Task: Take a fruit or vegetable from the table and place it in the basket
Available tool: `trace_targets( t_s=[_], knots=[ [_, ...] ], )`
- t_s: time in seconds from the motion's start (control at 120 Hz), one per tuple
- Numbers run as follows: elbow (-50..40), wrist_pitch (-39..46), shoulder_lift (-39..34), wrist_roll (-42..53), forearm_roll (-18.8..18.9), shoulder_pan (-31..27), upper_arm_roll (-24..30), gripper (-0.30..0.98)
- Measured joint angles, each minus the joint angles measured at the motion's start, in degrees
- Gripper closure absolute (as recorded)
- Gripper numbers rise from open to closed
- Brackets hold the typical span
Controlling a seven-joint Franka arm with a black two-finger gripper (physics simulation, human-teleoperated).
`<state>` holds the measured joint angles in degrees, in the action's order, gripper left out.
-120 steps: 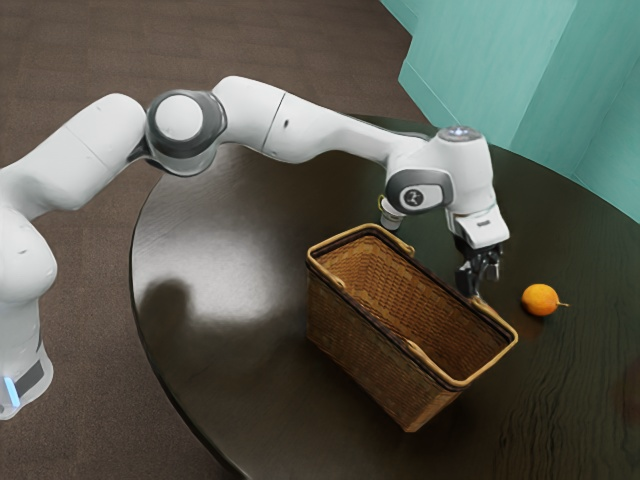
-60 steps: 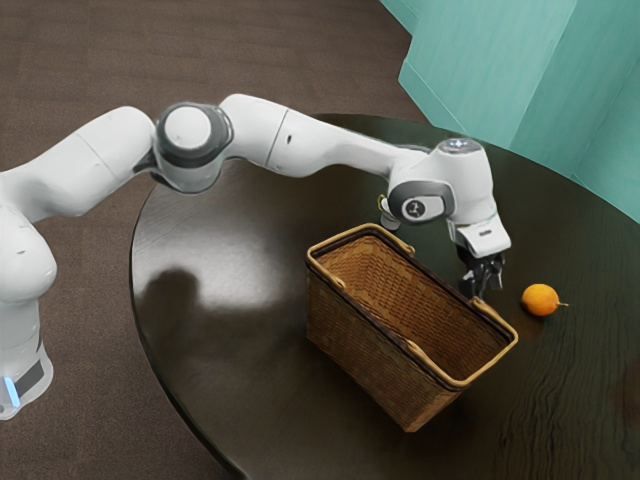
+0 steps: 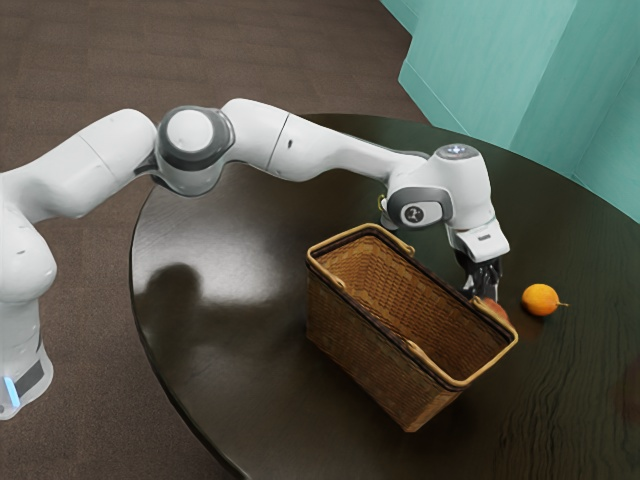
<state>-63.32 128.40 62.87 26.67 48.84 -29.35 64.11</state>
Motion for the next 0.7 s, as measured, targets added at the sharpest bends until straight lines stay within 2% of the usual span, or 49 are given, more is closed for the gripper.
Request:
trace_targets(
  t_s=[0.167, 0.283, 0.383, 0.467, 0.583, 0.7],
  knots=[
    [-0.52, -0.62, -2.83, -0.35, 0.75, 0.65, -0.52, 0.51],
    [-4.04, -3.74, -13.03, -1.69, -0.42, 2.35, -4.93, 0.51],
    [-11.12, -6.89, -26.09, -3.25, -6.44, 3.94, -12.22, 0.51],
    [-16.95, -10.28, -37.62, -4.64, -11.7, 5.29, -15.78, 0.52],
    [-24.46, -14.63, -51.85, -6.62, -17.95, 5.88, -17.15, 0.51],
    [-28.7, -18.23, -60.45, -8.93, -22.7, 7.82, -17.2, 0.52]
  ],
)
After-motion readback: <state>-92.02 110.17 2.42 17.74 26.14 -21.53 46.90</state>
